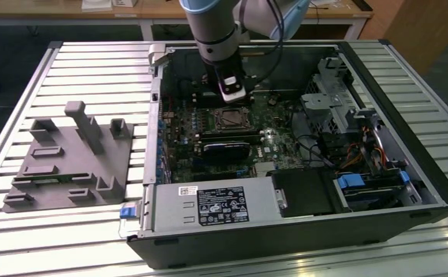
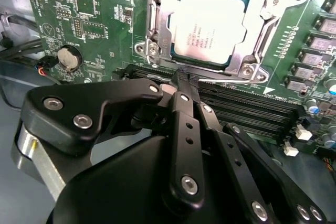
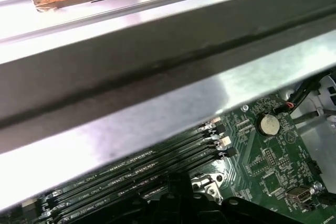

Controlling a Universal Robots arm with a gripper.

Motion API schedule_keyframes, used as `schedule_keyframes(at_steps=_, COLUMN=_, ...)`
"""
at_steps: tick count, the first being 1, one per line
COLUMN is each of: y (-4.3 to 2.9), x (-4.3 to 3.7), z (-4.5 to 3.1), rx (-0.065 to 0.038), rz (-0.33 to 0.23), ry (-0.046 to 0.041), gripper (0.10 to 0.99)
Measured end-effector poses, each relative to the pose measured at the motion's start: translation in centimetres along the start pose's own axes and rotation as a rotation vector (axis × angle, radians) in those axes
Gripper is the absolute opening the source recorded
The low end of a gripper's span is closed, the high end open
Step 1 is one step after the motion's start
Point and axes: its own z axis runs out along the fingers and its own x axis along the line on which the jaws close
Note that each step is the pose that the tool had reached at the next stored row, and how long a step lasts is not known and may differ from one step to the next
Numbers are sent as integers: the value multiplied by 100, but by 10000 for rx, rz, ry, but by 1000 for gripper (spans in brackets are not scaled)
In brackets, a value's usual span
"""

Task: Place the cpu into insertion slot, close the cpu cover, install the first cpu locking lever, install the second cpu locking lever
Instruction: 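Install the first cpu locking lever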

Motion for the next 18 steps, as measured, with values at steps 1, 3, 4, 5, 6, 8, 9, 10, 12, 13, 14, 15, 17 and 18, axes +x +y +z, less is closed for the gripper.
schedule_keyframes(at_steps=1, y=1, x=6, z=-1, rx=1, rz=0, ry=0, gripper=106)
schedule_keyframes(at_steps=3, y=4, x=17, z=-2, rx=1, rz=-1, ry=1, gripper=106)
schedule_keyframes(at_steps=4, y=6, x=22, z=-2, rx=0, rz=-1, ry=1, gripper=106)
schedule_keyframes(at_steps=5, y=10, x=26, z=-2, rx=-1, rz=0, ry=0, gripper=106)
schedule_keyframes(at_steps=6, y=14, x=29, z=-2, rx=0, rz=0, ry=1, gripper=106)
schedule_keyframes(at_steps=8, y=25, x=34, z=0, rx=1, rz=-1, ry=0, gripper=106)
schedule_keyframes(at_steps=9, y=29, x=36, z=0, rx=1, rz=0, ry=0, gripper=106)
schedule_keyframes(at_steps=10, y=29, x=36, z=0, rx=1, rz=-1, ry=1, gripper=106)
schedule_keyframes(at_steps=12, y=29, x=36, z=1, rx=2, rz=-2, ry=0, gripper=106)
schedule_keyframes(at_steps=13, y=29, x=37, z=2, rx=4, rz=-1, ry=-1, gripper=106)
schedule_keyframes(at_steps=14, y=29, x=37, z=3, rx=7, rz=-3, ry=-4, gripper=106)
schedule_keyframes(at_steps=15, y=29, x=37, z=6, rx=10, rz=-4, ry=-9, gripper=106)
schedule_keyframes(at_steps=17, y=27, x=38, z=12, rx=13, rz=-7, ry=-16, gripper=106)
schedule_keyframes(at_steps=18, y=26, x=39, z=17, rx=14, rz=-8, ry=-18, gripper=106)
